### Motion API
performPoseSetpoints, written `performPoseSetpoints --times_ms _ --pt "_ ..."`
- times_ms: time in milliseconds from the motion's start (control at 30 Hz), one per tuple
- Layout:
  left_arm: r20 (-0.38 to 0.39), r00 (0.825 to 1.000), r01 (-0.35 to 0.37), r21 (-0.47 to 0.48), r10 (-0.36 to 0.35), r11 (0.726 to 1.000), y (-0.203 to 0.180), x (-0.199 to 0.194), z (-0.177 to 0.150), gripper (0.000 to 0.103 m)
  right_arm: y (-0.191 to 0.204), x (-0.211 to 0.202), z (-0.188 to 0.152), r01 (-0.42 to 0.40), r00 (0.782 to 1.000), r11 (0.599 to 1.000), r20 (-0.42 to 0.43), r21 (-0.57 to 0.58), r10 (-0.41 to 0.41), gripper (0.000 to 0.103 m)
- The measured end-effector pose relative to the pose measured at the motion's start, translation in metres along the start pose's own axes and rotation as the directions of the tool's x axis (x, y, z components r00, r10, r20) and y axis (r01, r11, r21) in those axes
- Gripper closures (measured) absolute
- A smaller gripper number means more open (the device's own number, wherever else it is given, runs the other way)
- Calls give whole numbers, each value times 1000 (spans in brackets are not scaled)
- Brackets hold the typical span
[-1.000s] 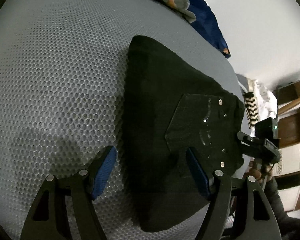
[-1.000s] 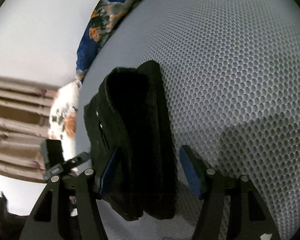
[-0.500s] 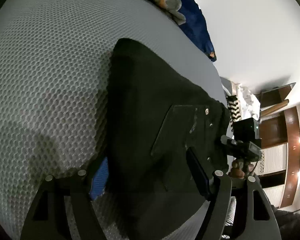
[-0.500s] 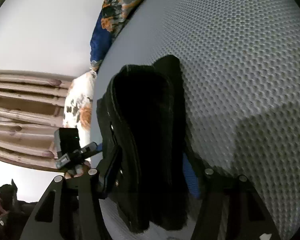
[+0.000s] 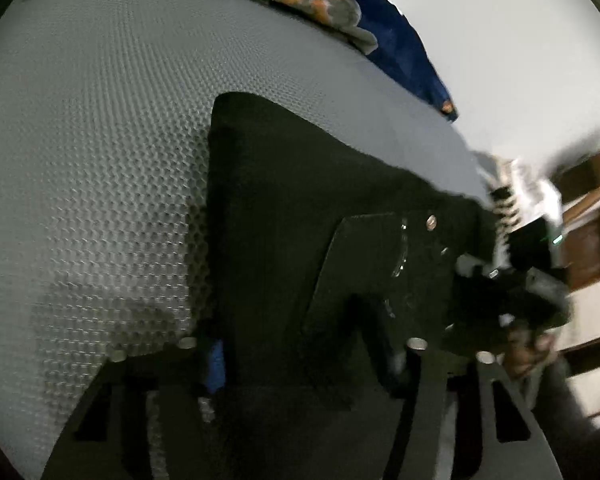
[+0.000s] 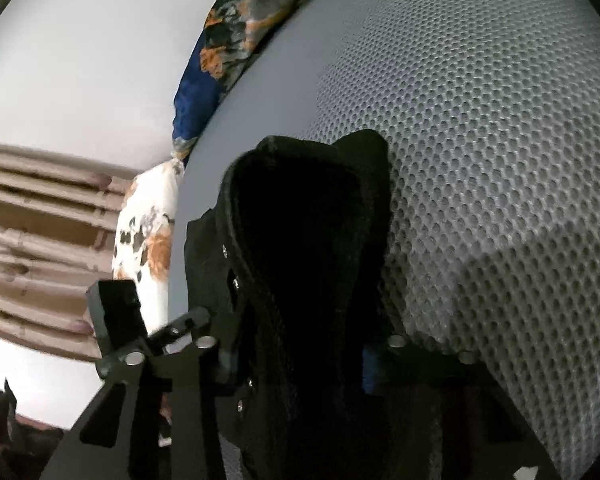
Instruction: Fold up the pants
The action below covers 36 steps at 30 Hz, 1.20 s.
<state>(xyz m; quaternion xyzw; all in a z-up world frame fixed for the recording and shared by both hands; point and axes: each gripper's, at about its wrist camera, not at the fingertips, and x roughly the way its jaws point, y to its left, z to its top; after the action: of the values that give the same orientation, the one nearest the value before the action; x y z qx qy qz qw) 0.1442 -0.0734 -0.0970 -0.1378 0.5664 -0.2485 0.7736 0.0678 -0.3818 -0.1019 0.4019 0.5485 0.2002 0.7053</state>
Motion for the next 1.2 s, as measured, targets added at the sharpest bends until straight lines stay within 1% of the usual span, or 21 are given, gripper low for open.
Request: performPoseSetpoints --times_ms 33,67,133,233,367,433,567,667,833,933,1200 --pt "9 1000 -21 12 20 1000 -4 0 -1 55 1 -1 -1 0 1000 1000 9 6 0 70" --pt "16 999 -31 14 31 999 -6 -1 -1 58 2 -4 -3 6 1000 1000 20 9 -6 72" --pt "24 999 -47 23 47 999 -10 -3 -1 67 9 -5 -5 27 999 1000 35 3 -28 74" --pt "39 997 -73 60 70 996 -18 -9 0 78 23 -8 -9 45 997 999 59 -13 -44 78" --pt "51 996 -73 68 70 995 -19 -16 3 81 42 -6 -7 65 995 998 71 -26 -63 79" --pt "57 996 -69 67 65 995 -16 -22 5 81 49 -3 -4 58 996 998 72 -25 -56 79" --pt "85 994 -74 65 69 995 -7 -34 16 82 63 8 10 48 996 998 75 -37 -45 79" --pt "111 990 -89 63 82 994 3 -43 30 82 73 20 29 37 997 998 74 -52 -33 79" --pt "155 980 -137 63 126 988 15 -49 65 82 84 41 62 22 997 997 73 -68 -17 79" --pt "169 974 -164 66 151 984 22 -50 90 82 91 55 85 21 997 997 70 -78 -16 79" --pt "187 965 -199 59 185 978 39 -49 142 82 105 83 134 58 997 992 62 -110 -51 80"
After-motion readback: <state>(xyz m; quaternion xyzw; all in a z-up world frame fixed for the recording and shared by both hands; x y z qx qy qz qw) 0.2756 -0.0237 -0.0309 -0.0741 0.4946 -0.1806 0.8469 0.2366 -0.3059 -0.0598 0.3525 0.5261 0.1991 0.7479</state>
